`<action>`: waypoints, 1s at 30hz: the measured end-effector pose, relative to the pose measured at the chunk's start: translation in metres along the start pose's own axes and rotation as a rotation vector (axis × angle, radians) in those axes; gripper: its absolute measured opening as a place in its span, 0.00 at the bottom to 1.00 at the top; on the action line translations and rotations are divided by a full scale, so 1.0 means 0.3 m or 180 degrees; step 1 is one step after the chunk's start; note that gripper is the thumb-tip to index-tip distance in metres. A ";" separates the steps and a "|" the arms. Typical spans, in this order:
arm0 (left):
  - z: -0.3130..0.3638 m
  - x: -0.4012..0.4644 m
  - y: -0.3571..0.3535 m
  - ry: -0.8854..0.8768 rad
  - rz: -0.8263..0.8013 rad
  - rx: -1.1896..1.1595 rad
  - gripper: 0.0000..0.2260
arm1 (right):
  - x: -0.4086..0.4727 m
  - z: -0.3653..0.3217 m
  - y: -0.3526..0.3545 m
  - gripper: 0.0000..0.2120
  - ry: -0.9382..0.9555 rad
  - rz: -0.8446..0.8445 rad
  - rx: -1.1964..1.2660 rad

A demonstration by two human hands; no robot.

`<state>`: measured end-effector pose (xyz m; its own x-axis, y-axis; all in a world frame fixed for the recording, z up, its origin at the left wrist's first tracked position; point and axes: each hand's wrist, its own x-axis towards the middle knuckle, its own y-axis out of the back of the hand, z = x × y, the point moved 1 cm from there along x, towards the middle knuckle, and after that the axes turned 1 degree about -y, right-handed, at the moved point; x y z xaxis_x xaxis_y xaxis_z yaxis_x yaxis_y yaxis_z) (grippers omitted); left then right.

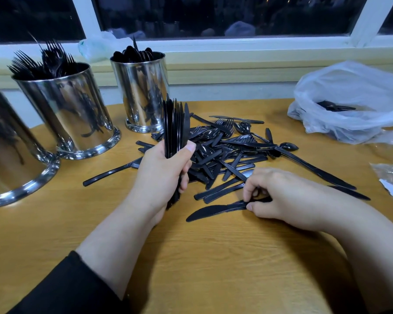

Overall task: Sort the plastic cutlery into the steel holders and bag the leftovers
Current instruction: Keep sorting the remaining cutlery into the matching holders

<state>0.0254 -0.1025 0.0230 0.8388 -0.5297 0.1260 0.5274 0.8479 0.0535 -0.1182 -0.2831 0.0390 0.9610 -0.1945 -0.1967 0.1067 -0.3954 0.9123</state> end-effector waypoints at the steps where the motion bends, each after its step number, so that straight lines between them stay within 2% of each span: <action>1: 0.001 0.001 0.002 -0.0005 0.0033 -0.0020 0.14 | 0.000 -0.002 -0.001 0.03 -0.0015 -0.0003 0.0010; 11: 0.013 0.005 0.013 -0.0119 0.0454 -0.0233 0.11 | -0.017 0.009 0.018 0.05 -0.0043 0.0122 0.0373; 14: 0.013 0.004 0.016 -0.0078 0.0542 -0.0362 0.09 | -0.027 0.035 0.034 0.07 0.0024 0.0502 0.0991; 18: 0.008 0.001 -0.007 0.0109 0.0440 -0.0638 0.09 | -0.028 0.039 0.059 0.07 0.0068 0.1478 0.2014; 20: 0.007 -0.009 -0.035 0.0206 0.0273 -0.0765 0.11 | -0.024 0.004 0.055 0.06 0.0104 0.1619 0.2695; 22: 0.009 -0.023 -0.069 0.0277 0.0112 -0.0925 0.12 | -0.013 -0.044 0.039 0.05 0.0165 0.1611 0.3037; 27: 0.016 -0.036 -0.134 0.0248 -0.0101 -0.1130 0.20 | 0.019 -0.115 -0.008 0.03 0.0279 0.1287 0.2743; 28: 0.017 -0.038 -0.141 0.0248 -0.0145 -0.1117 0.19 | 0.021 -0.116 -0.015 0.03 0.0272 0.1222 0.2599; 30: 0.021 -0.040 -0.145 0.0254 -0.0248 -0.1097 0.12 | 0.014 -0.117 -0.012 0.04 0.0218 0.1191 0.2288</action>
<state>-0.0085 -0.1328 0.0254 0.7949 -0.6040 0.0564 0.5935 0.7550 -0.2789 -0.1055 -0.2511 0.0474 0.9164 -0.3820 0.1193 -0.3924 -0.7994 0.4550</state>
